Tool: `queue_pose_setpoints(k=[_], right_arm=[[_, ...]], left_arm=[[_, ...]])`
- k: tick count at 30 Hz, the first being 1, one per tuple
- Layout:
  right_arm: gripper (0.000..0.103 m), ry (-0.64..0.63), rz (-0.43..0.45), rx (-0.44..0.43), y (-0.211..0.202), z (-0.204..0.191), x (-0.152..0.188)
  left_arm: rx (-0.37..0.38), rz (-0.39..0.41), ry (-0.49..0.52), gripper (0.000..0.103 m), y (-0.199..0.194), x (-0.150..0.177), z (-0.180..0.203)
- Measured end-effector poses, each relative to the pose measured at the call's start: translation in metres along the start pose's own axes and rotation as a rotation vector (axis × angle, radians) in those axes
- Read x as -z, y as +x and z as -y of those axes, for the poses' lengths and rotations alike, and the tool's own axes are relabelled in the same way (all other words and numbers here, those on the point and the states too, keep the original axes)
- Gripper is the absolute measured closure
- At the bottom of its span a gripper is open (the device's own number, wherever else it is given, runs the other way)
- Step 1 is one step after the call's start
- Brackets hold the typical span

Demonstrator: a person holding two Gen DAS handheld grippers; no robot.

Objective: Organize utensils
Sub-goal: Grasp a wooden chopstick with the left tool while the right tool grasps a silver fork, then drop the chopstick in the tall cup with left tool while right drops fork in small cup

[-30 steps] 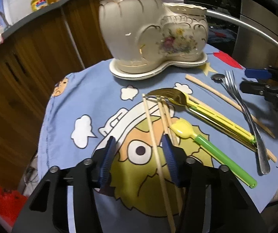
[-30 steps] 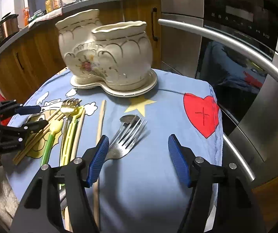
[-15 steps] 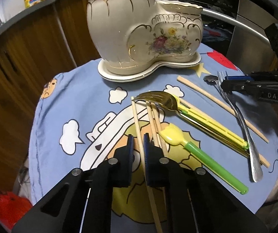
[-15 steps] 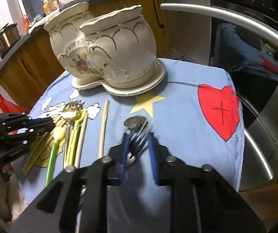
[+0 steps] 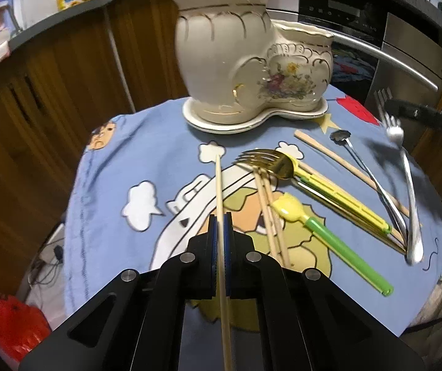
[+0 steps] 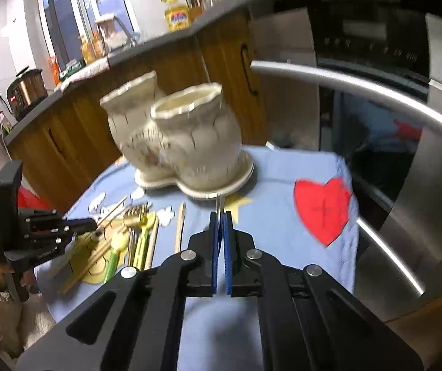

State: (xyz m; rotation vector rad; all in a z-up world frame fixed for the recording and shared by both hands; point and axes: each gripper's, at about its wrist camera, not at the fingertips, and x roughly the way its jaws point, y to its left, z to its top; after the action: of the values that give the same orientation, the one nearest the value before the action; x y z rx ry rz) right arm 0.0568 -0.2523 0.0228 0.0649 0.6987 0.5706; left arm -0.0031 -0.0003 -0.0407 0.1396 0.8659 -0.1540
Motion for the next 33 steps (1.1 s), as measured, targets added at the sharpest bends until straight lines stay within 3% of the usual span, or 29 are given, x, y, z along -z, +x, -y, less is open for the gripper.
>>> queue_pose_setpoints(k=[4,13,19,26,33], right_arm=[[0.101,-0.029,0.075,0.035,-0.015,-0.005,-0.010],[0.100,-0.105,0.274,0.102,-0.046,-0.029,-0.054],[0.100,-0.116,0.387,0.130,-0.053,-0.039,-0.092],[0.100,-0.090,0.507,0.166,-0.062,-0.041,-0.137],[0.100,-0.034,0.545,0.266,-0.033,-0.028,-0.152]], left_arm=[[-0.004,0.056,-0.023,0.099,-0.019,-0.002,-0.009],[0.109,0.412,-0.102,0.099,-0.077,-0.034,-0.028],[0.167,0.511,-0.157,0.099,-0.078,-0.079,-0.039],[0.163,0.643,-0.139,0.099,-0.082,-0.148,-0.029],[0.081,0.723,-0.192,0.099,-0.050,-0.207,-0.021]])
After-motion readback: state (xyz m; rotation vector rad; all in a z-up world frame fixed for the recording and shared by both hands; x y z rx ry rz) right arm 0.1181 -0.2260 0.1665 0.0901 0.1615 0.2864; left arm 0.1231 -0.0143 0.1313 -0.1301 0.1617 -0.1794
